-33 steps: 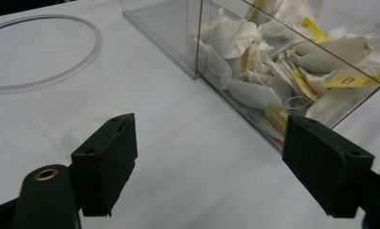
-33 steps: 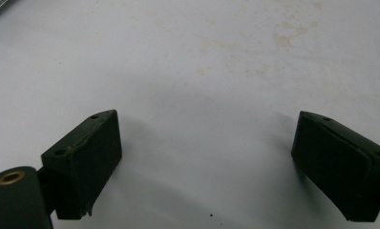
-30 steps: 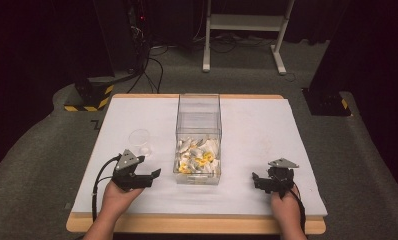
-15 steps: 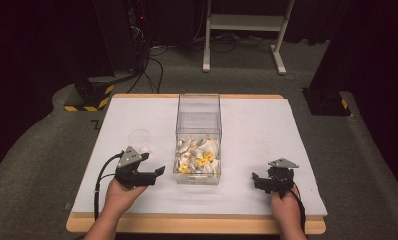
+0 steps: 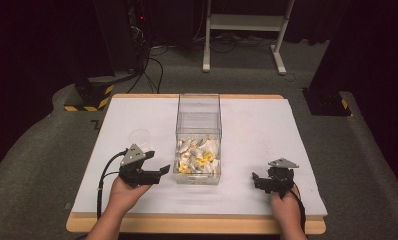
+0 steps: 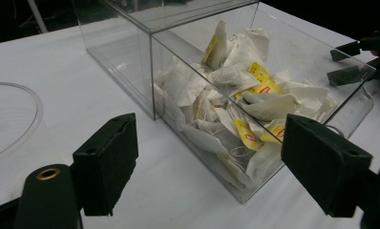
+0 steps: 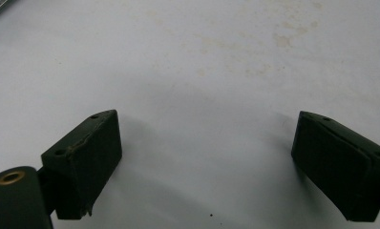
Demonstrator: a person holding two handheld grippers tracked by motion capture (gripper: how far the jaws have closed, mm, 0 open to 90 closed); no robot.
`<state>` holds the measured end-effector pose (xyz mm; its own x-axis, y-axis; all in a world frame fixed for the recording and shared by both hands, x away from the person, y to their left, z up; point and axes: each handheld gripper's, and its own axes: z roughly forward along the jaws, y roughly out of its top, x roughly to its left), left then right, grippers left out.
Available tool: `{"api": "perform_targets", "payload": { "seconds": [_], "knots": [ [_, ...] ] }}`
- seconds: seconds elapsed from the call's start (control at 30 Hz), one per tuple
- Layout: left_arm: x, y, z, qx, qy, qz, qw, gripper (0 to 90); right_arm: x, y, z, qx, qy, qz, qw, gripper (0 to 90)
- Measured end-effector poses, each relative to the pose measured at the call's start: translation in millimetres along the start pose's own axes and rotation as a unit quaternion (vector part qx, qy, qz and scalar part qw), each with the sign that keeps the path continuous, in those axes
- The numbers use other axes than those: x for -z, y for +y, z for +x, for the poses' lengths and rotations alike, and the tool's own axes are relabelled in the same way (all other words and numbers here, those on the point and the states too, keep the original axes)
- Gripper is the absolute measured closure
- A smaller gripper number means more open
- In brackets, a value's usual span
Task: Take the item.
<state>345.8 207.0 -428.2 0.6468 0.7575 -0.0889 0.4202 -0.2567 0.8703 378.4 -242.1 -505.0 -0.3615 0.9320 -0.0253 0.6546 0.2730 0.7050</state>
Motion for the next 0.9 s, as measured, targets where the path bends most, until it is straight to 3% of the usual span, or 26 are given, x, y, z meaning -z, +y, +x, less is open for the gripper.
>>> {"api": "perform_targets", "payload": {
  "seconds": [0.9],
  "knots": [
    [-18.8, 22.1, -18.9, -0.017, -0.035, -0.001, 0.9992, 22.4, 0.0, 0.0, -0.1, 0.000, 0.000, 0.000, 1.0000, 9.6]
  ]
}}
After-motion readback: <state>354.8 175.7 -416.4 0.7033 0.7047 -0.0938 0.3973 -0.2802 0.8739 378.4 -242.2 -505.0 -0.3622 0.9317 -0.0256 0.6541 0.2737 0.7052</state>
